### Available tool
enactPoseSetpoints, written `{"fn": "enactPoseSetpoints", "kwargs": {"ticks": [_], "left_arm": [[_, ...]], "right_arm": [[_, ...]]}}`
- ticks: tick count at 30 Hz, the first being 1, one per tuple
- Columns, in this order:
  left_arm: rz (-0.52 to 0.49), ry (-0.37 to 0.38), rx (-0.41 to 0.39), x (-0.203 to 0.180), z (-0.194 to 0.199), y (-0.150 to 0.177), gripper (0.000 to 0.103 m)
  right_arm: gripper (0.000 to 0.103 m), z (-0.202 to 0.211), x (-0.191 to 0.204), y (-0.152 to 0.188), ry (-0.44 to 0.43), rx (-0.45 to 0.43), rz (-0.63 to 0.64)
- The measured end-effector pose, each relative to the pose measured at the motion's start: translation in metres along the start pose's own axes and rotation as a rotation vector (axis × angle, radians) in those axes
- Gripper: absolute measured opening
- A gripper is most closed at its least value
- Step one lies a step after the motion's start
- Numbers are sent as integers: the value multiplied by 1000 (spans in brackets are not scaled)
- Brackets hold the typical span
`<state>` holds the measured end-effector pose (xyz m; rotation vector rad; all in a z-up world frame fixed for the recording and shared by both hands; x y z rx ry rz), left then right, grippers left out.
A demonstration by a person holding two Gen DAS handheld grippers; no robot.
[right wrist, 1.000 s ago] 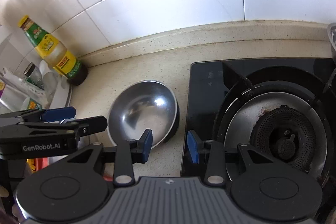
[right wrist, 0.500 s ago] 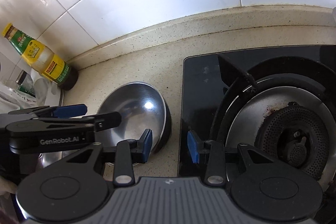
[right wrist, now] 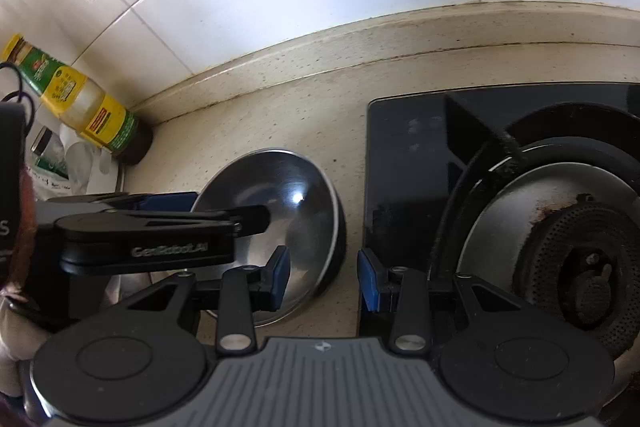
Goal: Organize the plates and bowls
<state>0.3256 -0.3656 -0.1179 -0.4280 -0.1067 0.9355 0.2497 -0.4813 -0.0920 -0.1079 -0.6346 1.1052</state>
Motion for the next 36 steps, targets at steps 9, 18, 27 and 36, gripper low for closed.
{"fn": "enactPoseSetpoints", "kwargs": {"ticks": [9, 18, 27, 36], "left_arm": [[-12, 24, 30, 0, -13, 2, 70], [-34, 49, 41, -5, -14, 3, 66], [-40, 61, 45, -6, -13, 5, 66], [-24, 57, 43, 3, -11, 4, 65]], "right_arm": [[35, -4, 5, 0, 1, -1, 16], [20, -4, 8, 1, -14, 0, 28], [18, -7, 6, -3, -36, 0, 5], [20, -13, 5, -2, -40, 35, -22]]}}
Point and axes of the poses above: each gripper's, at about its wrist camera, not at the fingertips, and z roughly against the way its jaws point, x to its left, y to its underside, the point moved 7 cm from there along -z, roughly the way its jaws point, and after that the axes turned 2 degrees about x, right-handed, at the moved point
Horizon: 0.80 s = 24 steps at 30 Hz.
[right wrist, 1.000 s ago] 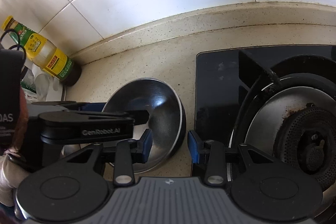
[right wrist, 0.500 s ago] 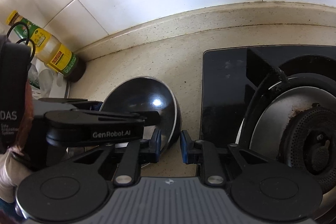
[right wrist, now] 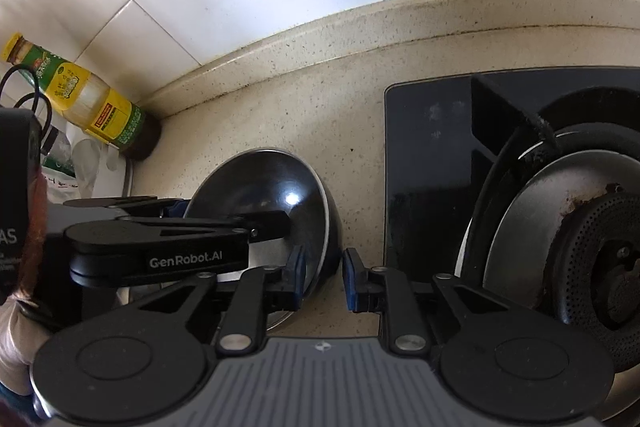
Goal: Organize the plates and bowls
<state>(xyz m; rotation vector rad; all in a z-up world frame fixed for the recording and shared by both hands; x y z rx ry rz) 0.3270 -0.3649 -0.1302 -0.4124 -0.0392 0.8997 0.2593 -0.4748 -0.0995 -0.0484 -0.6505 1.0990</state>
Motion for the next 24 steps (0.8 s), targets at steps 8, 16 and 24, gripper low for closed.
{"fn": "enactPoseSetpoints", "kwargs": {"ticks": [8, 16, 24], "left_arm": [[-22, 20, 1, -7, 2, 4, 58], [-24, 27, -28, -12, 14, 3, 53], [-26, 32, -75, -18, 35, -2, 53]], "right_arm": [[20, -2, 1, 2, -13, -12, -14], [17, 15, -3, -4, -22, -65, -26], [17, 35, 4, -9, -32, -111, -9]]}}
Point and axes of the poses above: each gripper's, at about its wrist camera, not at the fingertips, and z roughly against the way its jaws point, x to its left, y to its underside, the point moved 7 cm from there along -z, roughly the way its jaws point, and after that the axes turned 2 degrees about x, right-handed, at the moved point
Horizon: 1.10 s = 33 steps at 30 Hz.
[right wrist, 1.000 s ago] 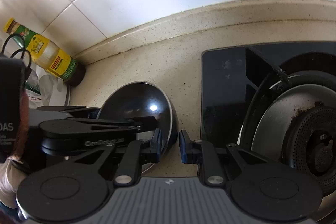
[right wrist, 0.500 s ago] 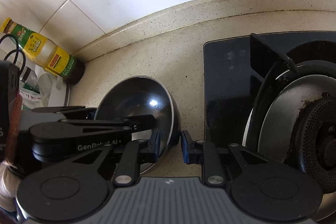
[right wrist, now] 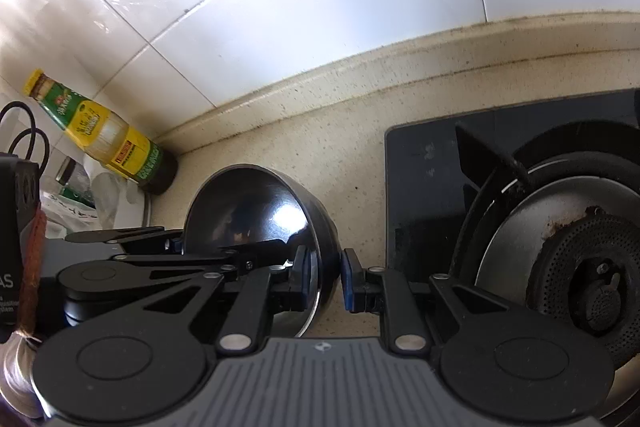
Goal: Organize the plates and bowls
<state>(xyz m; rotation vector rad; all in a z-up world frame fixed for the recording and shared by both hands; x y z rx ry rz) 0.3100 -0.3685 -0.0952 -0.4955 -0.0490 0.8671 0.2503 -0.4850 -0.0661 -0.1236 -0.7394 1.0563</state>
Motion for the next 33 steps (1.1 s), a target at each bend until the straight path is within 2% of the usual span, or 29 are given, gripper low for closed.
{"fn": "enactPoseSetpoints", "kwargs": {"ticks": [7, 19, 33], "left_arm": [[1, -7, -37, -1, 18, -1, 54], [13, -40, -121, 3, 71, 13, 57], [77, -109, -197, 12, 131, 61, 59]], "right_arm": [[17, 16, 14, -1, -8, -25, 29], [17, 44, 55, 7, -32, -65, 109], [17, 69, 102, 44, -97, -59, 233]]}}
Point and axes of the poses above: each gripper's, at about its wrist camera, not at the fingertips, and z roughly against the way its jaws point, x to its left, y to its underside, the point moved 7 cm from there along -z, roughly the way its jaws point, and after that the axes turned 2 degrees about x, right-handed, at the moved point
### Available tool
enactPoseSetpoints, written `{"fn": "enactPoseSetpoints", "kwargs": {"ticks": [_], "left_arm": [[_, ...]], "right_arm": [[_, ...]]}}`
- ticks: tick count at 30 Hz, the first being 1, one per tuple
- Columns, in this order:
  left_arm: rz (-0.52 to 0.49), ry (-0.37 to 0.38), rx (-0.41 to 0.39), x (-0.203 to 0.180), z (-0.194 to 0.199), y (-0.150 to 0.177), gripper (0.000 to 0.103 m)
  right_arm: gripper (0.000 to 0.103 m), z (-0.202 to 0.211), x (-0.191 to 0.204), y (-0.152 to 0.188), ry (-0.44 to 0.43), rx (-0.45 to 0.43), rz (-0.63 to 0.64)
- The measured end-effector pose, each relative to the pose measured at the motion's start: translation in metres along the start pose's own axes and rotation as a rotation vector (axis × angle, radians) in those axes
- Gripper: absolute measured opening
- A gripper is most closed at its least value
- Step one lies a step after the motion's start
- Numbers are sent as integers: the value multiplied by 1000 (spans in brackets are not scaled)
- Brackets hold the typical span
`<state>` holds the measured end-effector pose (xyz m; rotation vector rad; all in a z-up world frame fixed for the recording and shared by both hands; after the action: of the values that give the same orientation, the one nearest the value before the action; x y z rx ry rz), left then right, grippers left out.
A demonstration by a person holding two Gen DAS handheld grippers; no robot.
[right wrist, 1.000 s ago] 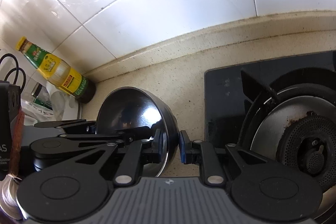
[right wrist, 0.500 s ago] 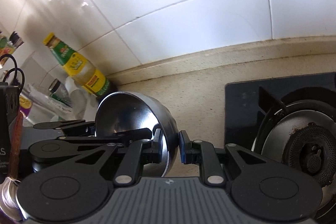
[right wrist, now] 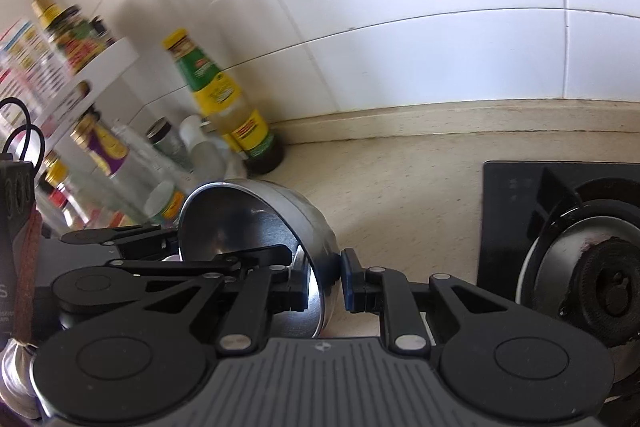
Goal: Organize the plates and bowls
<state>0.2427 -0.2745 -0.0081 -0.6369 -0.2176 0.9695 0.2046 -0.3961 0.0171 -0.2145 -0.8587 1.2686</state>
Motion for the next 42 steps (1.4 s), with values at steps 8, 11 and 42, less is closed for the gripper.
{"fn": "enactPoseSetpoints", "kwargs": {"ticks": [8, 11, 42], "left_arm": [[35, -37, -14, 8, 29, 32, 61], [40, -34, -10, 12, 38, 46, 61], [19, 15, 66, 24, 87, 143, 62]], "right_arm": [[17, 6, 26, 28, -34, 25, 43], [17, 8, 33, 39, -35, 36, 52], [17, 33, 77, 138, -5, 91, -23]]}}
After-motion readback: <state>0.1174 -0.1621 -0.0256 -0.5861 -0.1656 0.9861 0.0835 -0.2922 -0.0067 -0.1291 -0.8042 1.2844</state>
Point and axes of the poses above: each gripper's, at about its wrist camera, not at the fingertips, and z roughly against the way its jaws point, x to its left, y to its underside, the point moved 7 cm from there along -z, roughly the way its jaws point, and after that the axes turned 2 degrees about x, right-handed, at the moved point
